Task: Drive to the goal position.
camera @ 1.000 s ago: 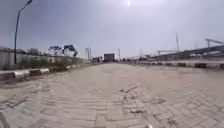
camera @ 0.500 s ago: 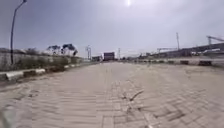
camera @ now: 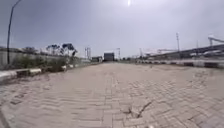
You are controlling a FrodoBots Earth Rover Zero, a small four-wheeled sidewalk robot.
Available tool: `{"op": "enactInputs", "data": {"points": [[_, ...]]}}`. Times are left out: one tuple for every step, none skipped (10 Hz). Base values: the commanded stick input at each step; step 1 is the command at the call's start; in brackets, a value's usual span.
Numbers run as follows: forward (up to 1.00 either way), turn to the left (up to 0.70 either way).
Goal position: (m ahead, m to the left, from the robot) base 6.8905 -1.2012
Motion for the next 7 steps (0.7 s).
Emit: {"op": "enactInputs", "data": {"points": [[1.00, 0.00], [1.00, 0.00], [1.00, 0.00], [1.00, 0.00], [1.00, 0.00], [1.00, 0.00], [1.00, 0.00]]}}
